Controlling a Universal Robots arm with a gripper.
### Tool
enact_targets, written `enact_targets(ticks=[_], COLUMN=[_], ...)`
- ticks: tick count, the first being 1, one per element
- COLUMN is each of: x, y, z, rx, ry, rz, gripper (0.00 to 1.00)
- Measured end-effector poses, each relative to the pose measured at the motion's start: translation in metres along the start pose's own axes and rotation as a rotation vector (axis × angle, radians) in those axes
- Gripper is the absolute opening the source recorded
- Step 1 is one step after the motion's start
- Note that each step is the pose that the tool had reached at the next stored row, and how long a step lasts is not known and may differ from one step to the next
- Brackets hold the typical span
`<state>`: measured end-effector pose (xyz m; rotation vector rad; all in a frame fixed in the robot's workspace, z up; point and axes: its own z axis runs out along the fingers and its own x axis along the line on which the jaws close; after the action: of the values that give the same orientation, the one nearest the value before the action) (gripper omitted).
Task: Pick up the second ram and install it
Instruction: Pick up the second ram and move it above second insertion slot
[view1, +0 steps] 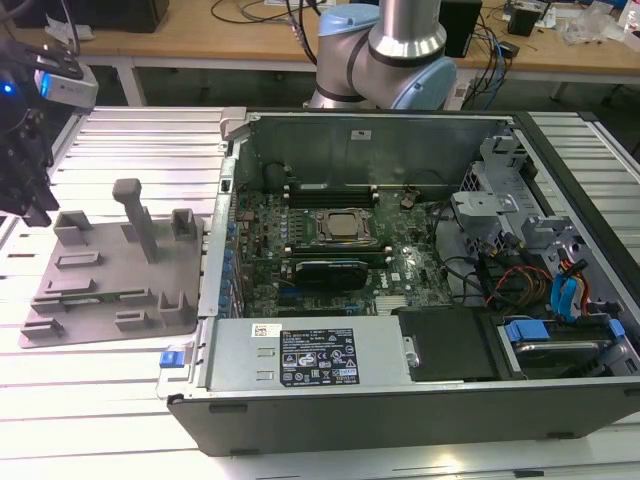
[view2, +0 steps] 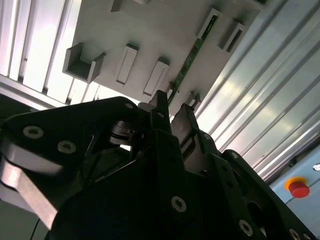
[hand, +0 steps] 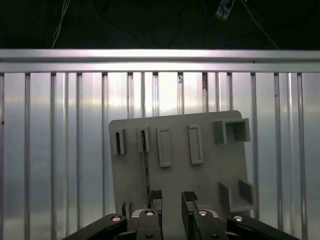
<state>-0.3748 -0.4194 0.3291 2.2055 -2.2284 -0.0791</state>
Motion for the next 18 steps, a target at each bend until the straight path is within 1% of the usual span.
enact_targets(ticks=[3, 6, 18], x=[0.0035, 0.0061, 0.0095], y=[-0.0003, -0.0003, -0.0009], z=[0.0053, 0.0087, 0.0212], rx=[0.0, -0.0001, 0.0], ry=[0.0, 0.0001, 0.0], rz=[0.0, 0.0, 0.0], gripper=[0.28, 0.28, 0.28])
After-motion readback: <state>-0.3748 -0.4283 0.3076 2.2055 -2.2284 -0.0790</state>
